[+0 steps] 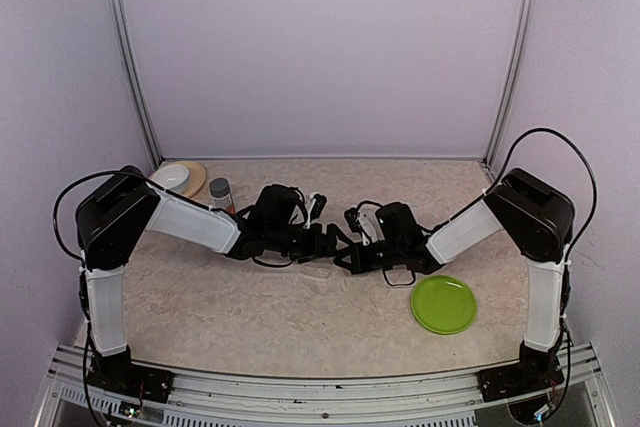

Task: Sort the pills into containers
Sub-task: Close the lid of the pill container.

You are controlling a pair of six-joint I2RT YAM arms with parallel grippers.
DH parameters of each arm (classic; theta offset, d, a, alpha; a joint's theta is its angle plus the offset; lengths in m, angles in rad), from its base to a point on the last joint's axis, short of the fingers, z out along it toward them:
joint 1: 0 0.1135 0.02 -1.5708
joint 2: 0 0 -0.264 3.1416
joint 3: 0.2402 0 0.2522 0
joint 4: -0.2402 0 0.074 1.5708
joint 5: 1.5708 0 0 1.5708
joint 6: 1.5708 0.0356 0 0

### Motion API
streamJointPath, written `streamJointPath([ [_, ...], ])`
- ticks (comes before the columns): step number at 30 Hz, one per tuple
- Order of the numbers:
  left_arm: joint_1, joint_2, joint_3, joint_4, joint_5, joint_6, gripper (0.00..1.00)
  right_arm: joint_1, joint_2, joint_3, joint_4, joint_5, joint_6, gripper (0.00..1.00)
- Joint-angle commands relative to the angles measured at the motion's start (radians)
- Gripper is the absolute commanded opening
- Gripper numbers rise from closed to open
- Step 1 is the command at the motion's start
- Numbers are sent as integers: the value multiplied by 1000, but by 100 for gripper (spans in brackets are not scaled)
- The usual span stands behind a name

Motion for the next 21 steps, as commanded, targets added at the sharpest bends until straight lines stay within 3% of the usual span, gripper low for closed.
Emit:
streamJointPath([
  [1,-6,17,9,-25,-28,9,89,16,18,3,-6,-11,2,0],
  [12,1,22,-28,-33,-45,20,87,8,-57,-69,-6,47,33,0],
  [21,11,13,-55,13,-18,22,86,-32,-125,-171,154,16,60,0],
])
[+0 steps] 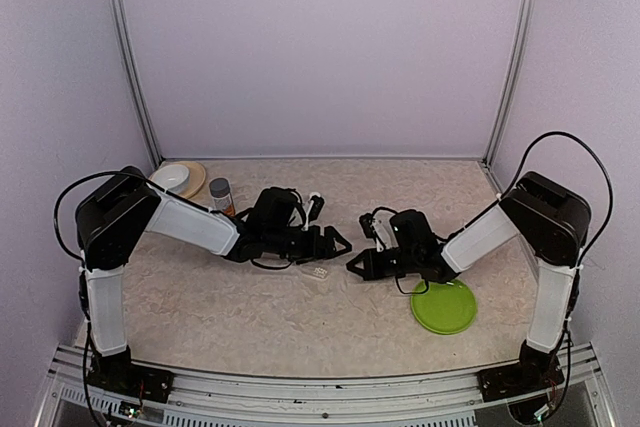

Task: Sort the pills into containers
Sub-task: Close the lid of the pill container.

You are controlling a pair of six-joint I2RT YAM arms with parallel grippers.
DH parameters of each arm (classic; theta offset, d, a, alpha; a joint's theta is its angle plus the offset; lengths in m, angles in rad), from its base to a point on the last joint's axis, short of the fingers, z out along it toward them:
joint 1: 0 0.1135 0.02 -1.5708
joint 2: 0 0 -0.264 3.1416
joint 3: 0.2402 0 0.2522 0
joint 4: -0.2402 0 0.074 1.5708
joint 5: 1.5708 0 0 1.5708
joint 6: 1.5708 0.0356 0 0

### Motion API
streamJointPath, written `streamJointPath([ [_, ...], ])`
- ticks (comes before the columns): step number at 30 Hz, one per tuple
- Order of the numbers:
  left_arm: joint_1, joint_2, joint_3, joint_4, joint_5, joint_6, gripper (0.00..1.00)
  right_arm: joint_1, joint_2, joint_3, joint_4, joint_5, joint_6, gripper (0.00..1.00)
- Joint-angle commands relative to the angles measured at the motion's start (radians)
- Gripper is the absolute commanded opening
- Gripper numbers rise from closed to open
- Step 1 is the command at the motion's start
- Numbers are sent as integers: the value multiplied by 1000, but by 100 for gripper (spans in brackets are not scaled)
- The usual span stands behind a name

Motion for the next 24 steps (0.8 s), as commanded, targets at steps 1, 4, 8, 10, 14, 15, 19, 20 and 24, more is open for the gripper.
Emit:
streamJointPath([
  [1,7,11,-36,8,11,12,86,-20,-24,-14,111,-38,13,0],
  [4,7,10,-51,35,25,9,86,-26,-3,8,137,-78,16,0],
  [8,7,7,-61,48,33,10,86,-44,5,26,162,-117,25,15],
  [10,7,4,-67,55,36,10,86,-51,0,34,159,-117,20,24],
  [14,9,-1,-76,70,42,11,86,-54,5,57,150,-127,10,34],
  [15,9,-1,-77,72,44,12,86,-55,11,63,148,-131,9,36],
  [19,12,-1,-81,83,50,13,86,-58,37,87,134,-138,9,37],
  [20,13,-1,-82,86,53,13,86,-60,40,95,116,-132,6,37],
  [24,14,-5,-89,91,54,13,86,-59,53,147,32,-89,-17,39],
])
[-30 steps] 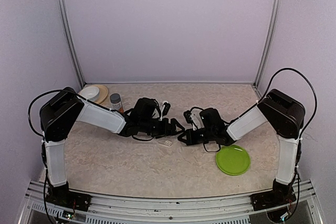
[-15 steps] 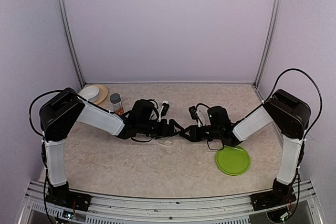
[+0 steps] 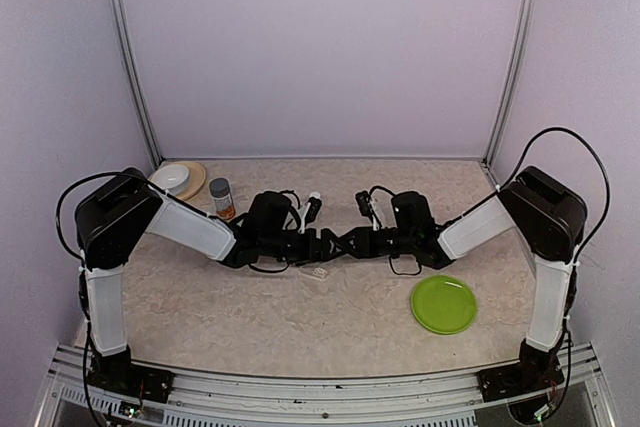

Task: Sort the pills into containers
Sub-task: Close the lid of the pill container.

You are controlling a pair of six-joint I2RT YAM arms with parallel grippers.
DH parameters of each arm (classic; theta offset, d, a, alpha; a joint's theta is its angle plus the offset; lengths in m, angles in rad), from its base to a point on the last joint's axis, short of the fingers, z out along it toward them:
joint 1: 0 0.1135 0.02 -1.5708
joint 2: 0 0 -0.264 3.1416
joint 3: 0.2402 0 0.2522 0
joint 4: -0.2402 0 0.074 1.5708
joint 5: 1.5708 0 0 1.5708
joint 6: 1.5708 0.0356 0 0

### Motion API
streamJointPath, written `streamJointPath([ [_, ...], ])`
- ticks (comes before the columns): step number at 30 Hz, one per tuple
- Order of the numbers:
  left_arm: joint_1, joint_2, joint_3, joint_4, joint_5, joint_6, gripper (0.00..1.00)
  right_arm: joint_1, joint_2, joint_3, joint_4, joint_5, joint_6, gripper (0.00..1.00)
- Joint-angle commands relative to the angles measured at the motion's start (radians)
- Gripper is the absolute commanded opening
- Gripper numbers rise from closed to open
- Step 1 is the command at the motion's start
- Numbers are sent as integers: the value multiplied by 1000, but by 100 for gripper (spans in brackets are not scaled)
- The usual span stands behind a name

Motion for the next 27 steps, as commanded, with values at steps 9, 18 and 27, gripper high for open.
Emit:
streamJointPath([
  [9,8,-19,-33,-26,13,11,86,19,57,144,-205,146,-76,52],
  [18,9,-25,-33,-26,16,13,85,46,89,192,-277,212,-106,56],
  [27,14,-33,-35,-31,17,12,85,57,67,168,-301,241,-111,56],
])
